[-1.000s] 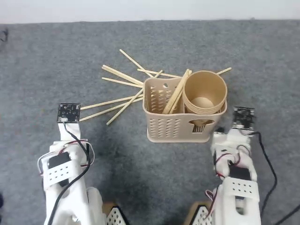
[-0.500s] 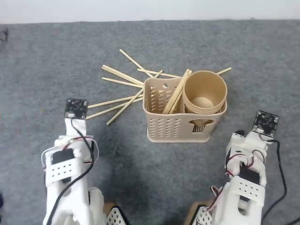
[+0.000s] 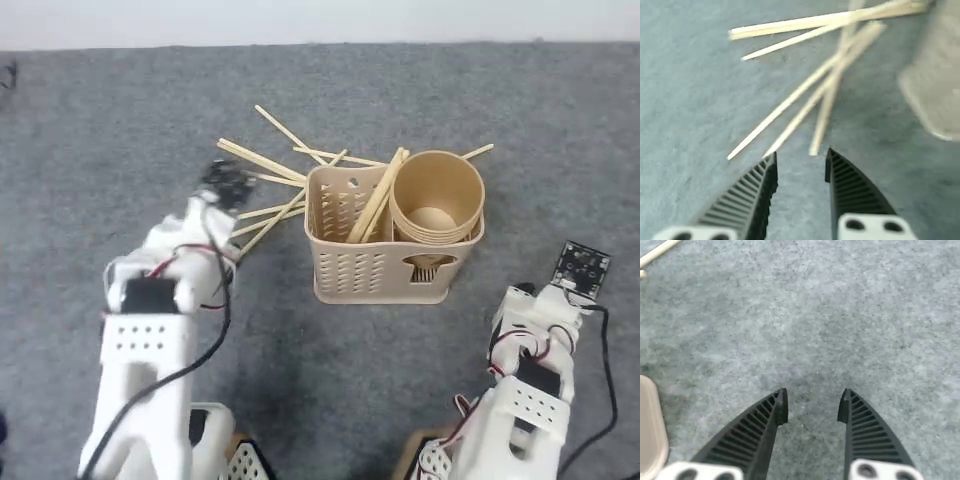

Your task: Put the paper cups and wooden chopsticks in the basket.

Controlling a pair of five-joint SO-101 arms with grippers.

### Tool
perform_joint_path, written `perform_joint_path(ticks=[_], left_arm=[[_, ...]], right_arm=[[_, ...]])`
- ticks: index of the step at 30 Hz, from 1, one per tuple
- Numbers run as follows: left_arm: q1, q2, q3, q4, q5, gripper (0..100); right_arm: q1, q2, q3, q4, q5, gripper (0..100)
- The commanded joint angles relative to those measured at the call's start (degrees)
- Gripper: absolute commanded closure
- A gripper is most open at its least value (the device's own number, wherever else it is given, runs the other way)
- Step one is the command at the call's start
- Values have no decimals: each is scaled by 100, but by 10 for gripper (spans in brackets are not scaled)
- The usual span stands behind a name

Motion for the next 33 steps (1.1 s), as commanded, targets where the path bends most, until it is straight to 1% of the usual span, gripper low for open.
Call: perform_joint_path(ticks=[1, 5, 8, 17, 20, 23, 28, 33], left_arm=[[141, 932, -1385, 580, -88, 848], [35, 2523, -2686, 1090, -88, 848], [26, 3534, -3336, 1345, -105, 848], [202, 5670, -4637, 1363, -360, 848], [220, 6224, -5147, 1371, -352, 848], [378, 6629, -5385, 1407, -352, 848], [668, 6980, -5666, 1371, -352, 848], [721, 7270, -6070, 1371, -352, 848]], right_arm=[[40, -75, -167, -48, 62, 819], [22, -75, -141, -40, 62, 819], [22, -75, -123, -40, 62, 819], [13, -75, -123, -40, 70, 819], [13, -75, -114, -40, 70, 819], [13, -75, -114, -40, 70, 819], [13, -75, -114, -40, 70, 819], [13, -75, -114, -31, 70, 819]])
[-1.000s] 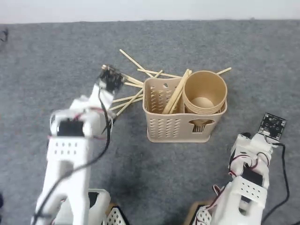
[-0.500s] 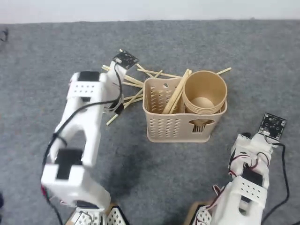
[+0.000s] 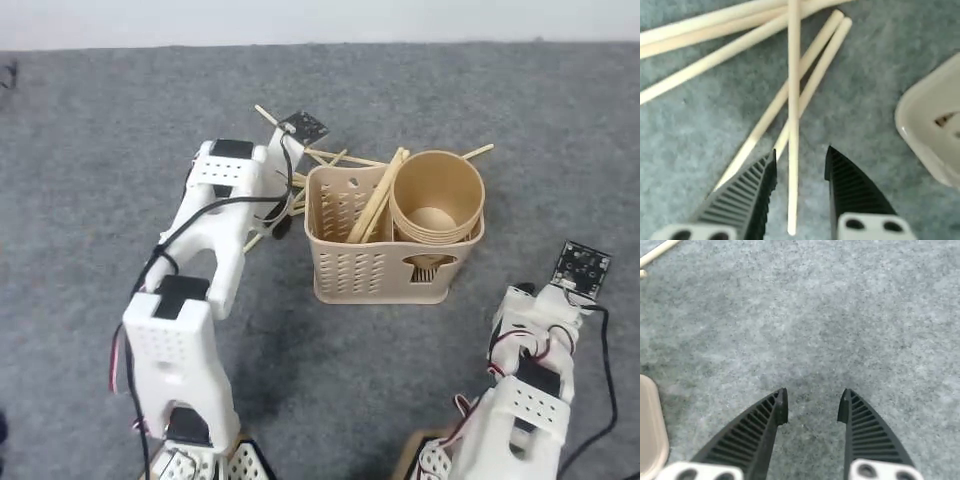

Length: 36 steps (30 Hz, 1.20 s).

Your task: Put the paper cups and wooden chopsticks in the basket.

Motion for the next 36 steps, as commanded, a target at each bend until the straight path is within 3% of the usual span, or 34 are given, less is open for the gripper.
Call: perform_joint_path(ticks=[1, 5, 16, 19, 23, 36], left_arm=[[44, 141, -462, 35, -53, 848], [18, 721, -866, 202, -53, 848], [62, 1398, -2624, 1600, -53, 848], [18, 1442, -2659, 1626, -53, 870], [44, 1451, -2510, 1591, -79, 990], [70, 1459, -2211, 1582, -79, 981]], right_arm=[[13, -75, -114, -31, 70, 819], [13, -75, -114, -22, 70, 819], [13, -75, -114, -4, 70, 820], [13, -75, -114, -4, 70, 821], [13, -75, -114, -4, 70, 821], [13, -75, -114, 4, 70, 821]])
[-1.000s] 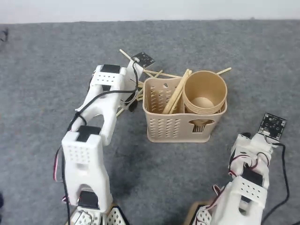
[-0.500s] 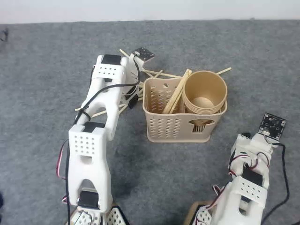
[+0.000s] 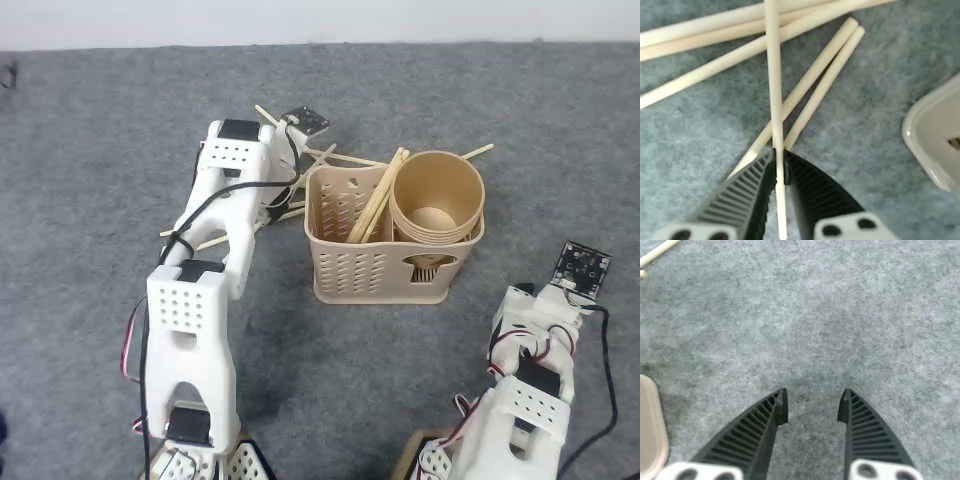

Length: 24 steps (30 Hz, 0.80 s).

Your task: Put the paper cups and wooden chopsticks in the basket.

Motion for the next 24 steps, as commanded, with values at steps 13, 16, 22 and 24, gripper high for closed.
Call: perform_joint_path(ticks=[13, 16, 22, 24], left_arm=[[343, 440, -119, 70, -35, 985], [360, 589, -453, 246, -26, 988], [246, 703, -998, 668, -18, 991], [123, 607, -1297, 897, 26, 991]], right_arm=[[13, -75, -114, 4, 70, 821], [13, -75, -114, 4, 70, 821], [13, -75, -105, 13, 70, 821], [13, -75, -105, 13, 70, 821]])
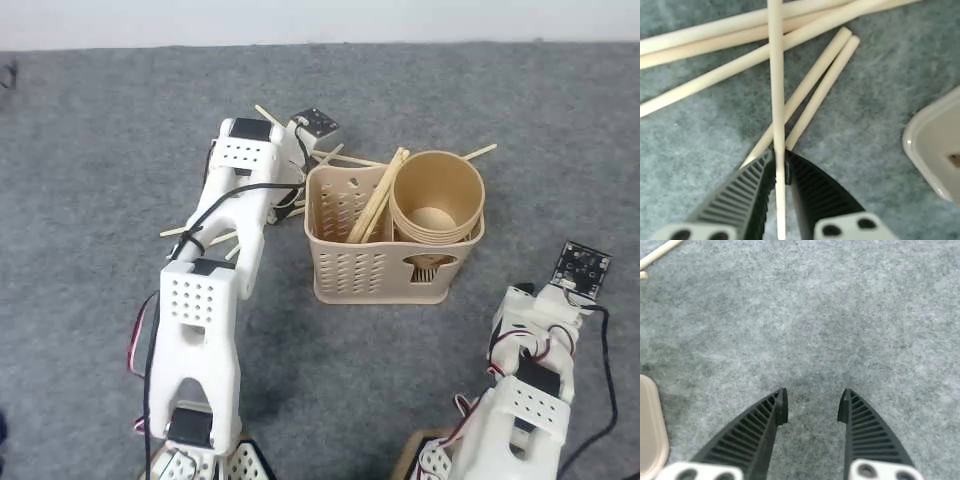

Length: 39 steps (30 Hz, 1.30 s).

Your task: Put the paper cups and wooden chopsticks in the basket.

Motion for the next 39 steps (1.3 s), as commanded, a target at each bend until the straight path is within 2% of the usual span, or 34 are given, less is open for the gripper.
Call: perform_joint_path(ticks=[1, 6, 10, 19, 23, 27, 31, 35, 39], left_arm=[[-167, -176, -593, 466, 70, 991], [-475, -862, -1393, 747, 167, 991], [-457, -1802, -1209, 747, 167, 991], [141, -4062, -444, 730, 246, 991], [607, -5160, -409, 721, 703, 991], [1644, -6277, -409, 721, 1116, 991], [2576, -7297, -365, 519, 2101, 991], [2629, -7956, 180, -132, 2936, 991], [2655, -8598, 1719, -967, 3455, 991]], right_arm=[[13, -75, -105, 13, 70, 821], [13, -66, -105, 13, 70, 821], [13, -66, -105, 13, 70, 821], [13, -66, -35, -40, 70, 821], [13, -66, -35, -40, 70, 821], [13, -66, -35, -40, 70, 821], [13, -66, -26, -40, 70, 821], [13, -66, -26, -40, 70, 821], [13, -66, -26, -40, 70, 821]])
